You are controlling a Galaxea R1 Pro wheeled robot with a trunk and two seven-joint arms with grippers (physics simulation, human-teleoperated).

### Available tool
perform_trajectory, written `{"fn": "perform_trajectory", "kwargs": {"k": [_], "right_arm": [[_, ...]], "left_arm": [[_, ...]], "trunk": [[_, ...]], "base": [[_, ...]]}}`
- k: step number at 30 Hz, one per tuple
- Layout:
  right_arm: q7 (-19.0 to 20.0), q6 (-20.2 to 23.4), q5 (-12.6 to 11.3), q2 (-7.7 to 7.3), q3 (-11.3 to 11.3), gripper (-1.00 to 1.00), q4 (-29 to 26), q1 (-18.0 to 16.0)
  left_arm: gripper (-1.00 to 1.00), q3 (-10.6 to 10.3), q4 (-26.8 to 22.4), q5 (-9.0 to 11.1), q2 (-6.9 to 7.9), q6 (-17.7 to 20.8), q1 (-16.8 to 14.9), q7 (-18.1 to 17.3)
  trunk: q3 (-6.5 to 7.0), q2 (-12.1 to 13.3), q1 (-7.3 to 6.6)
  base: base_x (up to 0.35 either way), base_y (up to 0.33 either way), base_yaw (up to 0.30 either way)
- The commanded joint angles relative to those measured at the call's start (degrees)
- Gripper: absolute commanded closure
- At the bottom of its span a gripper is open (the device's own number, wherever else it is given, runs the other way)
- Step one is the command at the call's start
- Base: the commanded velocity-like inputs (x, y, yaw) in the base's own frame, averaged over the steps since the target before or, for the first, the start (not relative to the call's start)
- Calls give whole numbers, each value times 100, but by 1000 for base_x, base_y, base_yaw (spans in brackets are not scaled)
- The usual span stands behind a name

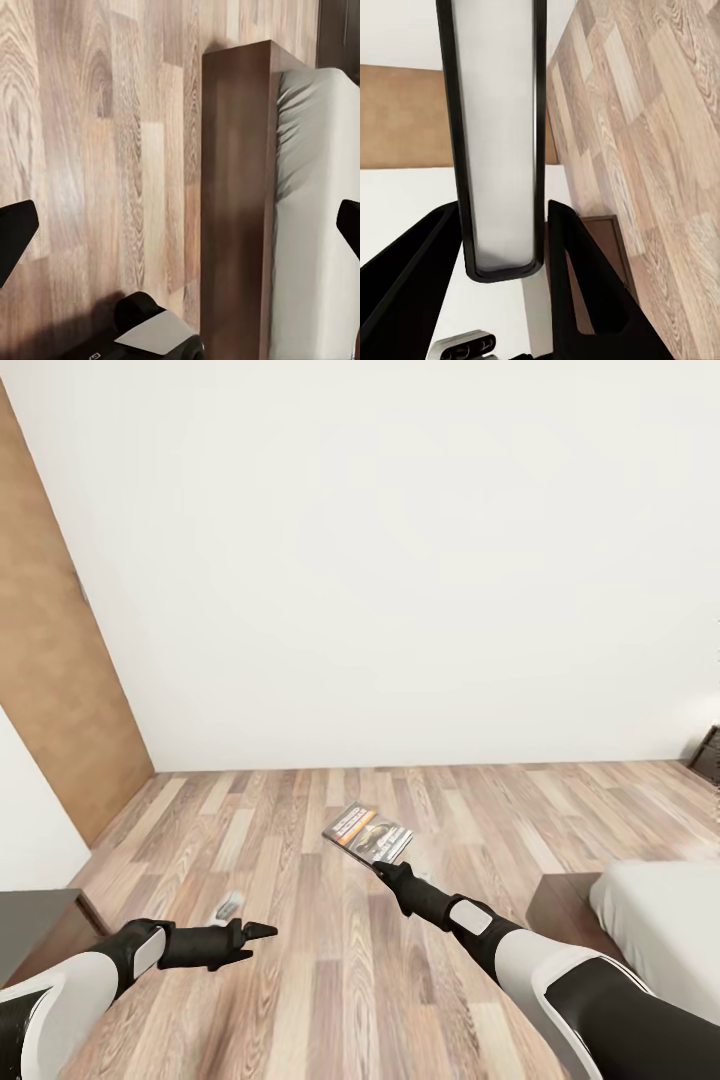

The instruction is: In the bedroom, move the book from the bed onto either nightstand, and place the two sandals side by side next to the bed.

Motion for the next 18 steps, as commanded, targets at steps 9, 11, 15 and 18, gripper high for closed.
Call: {"fn": "perform_trajectory", "kwargs": {"k": [9, 11, 15, 18], "right_arm": [[17, 39, -74, 3, 16, 100, 10, -8], [17, 39, -75, 3, 14, 100, 10, -8], [17, 39, -73, 0, 11, 100, 10, -8], [17, 39, -73, 1, 10, 100, 10, -8]], "left_arm": [[-100, 44, -2, -37, 1, 46, -1, -16], [-100, 44, -3, -37, 1, 46, -1, -16], [-100, 44, -2, -35, 1, 46, -1, -16], [-100, 44, -5, -36, 1, 46, -1, -16]], "trunk": [[-5, -3, 2], [-5, -3, 2], [-5, -3, 2], [-5, -3, 2]], "base": [[255, 159, -164], [257, 161, -157], [257, 162, -151], [257, 162, -146]]}}
